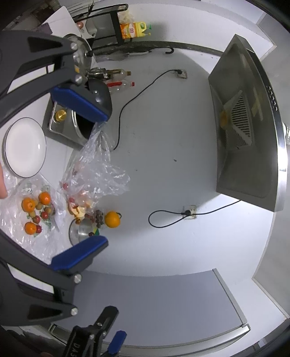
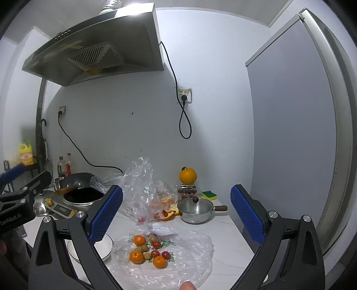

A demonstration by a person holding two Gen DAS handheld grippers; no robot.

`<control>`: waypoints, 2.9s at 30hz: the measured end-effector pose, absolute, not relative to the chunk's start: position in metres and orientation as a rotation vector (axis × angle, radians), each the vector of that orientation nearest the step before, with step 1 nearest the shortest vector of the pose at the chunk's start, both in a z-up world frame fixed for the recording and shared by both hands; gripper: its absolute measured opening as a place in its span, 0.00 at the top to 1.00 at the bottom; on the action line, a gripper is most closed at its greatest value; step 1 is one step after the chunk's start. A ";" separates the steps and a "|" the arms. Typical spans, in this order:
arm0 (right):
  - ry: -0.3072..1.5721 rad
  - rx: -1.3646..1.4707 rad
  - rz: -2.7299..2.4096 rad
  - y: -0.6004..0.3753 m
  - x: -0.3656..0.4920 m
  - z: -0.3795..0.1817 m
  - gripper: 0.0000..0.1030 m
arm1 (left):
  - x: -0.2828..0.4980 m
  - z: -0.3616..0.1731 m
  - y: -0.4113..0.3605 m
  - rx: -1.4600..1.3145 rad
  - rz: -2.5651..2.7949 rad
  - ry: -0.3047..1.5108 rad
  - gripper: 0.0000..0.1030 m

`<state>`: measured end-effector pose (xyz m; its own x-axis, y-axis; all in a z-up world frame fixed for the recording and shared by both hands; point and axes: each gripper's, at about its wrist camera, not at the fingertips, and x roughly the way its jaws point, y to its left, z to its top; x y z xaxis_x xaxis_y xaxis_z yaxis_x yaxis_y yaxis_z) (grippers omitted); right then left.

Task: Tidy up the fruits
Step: 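Move both grippers toward the fruits on the plastic bag, then grasp a mandarin with the left gripper while the right gripper grasps another mandarin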

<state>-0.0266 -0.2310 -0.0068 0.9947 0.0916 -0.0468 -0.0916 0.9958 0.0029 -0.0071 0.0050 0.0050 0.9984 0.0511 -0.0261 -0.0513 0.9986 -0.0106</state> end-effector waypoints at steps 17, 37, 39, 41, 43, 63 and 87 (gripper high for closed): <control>0.061 -0.005 0.103 -0.227 -0.022 -0.007 0.04 | -0.007 0.006 0.011 -0.016 0.066 0.041 0.00; 0.086 -0.014 0.110 -0.224 -0.015 -0.008 0.04 | -0.001 0.002 0.016 -0.030 0.052 0.050 0.00; 0.087 -0.010 0.110 -0.224 -0.015 -0.008 0.04 | 0.000 0.002 0.016 -0.036 0.043 0.054 0.00; 0.088 -0.009 0.109 -0.224 -0.016 -0.008 0.04 | 0.001 0.002 0.016 -0.038 0.043 0.052 0.00; 0.089 -0.012 0.111 -0.224 -0.015 -0.009 0.04 | 0.002 0.002 0.018 -0.049 0.038 0.050 0.00; 0.151 -0.006 0.123 -0.234 0.011 -0.028 0.04 | 0.035 -0.018 -0.001 -0.034 0.016 0.104 0.00; 0.399 -0.046 0.210 -0.243 0.111 -0.126 0.04 | 0.143 -0.123 -0.026 0.052 -0.021 0.412 0.01</control>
